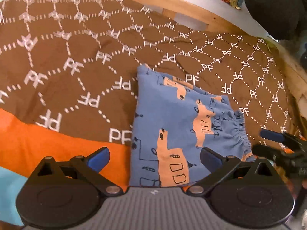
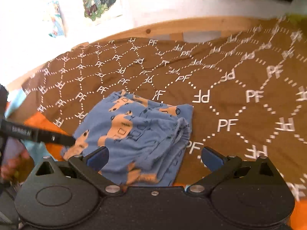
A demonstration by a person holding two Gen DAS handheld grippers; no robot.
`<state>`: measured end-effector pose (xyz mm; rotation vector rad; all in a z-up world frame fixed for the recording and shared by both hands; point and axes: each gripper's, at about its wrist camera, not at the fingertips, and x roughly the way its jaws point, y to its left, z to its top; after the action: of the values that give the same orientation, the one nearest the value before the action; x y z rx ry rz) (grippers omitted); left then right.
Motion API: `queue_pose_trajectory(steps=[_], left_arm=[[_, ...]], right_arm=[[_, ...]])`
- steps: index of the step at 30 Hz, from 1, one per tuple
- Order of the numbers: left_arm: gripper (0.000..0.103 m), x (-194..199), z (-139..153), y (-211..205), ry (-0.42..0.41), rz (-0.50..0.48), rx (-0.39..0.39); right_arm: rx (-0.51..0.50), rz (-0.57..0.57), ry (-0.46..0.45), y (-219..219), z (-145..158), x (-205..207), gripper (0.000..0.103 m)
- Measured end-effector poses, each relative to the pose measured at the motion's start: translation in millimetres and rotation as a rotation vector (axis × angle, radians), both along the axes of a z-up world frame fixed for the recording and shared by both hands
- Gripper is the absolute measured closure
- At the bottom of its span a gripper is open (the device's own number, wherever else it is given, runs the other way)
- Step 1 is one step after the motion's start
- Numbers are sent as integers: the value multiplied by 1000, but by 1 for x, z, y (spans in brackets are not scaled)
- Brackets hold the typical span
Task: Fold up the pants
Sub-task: 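Grasp the folded pants edge with the right gripper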
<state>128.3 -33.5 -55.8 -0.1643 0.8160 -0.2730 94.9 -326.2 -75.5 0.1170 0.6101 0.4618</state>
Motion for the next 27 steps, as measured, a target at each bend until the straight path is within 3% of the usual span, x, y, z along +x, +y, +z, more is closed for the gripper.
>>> queue_pose_trajectory(steps=[4,12,16,18,21,26,27], left_arm=[[0,8,-11,5,0,-8,-78],[0,13,-17,11,-4,1,-104],[3,13,-17,17,9,23,-158],[4,12,-17,19,12,49,-181],[4,11,-18,20,21,57,-196],[7,11,-18,19,36,62,-199],[9,10,-17,19,39,63,-198]], right_arm=[[81,33,55,-14,-7,42,1],[236,32,156,-22,-21,103,1],[331,21,185,-26,-26,110,19],[354,3,185,-26,-29,109,20],[337,-12,173,-23,-29,105,27],[341,-86,162,-27,-36,100,55],[341,-97,160,-27,-37,99,56]])
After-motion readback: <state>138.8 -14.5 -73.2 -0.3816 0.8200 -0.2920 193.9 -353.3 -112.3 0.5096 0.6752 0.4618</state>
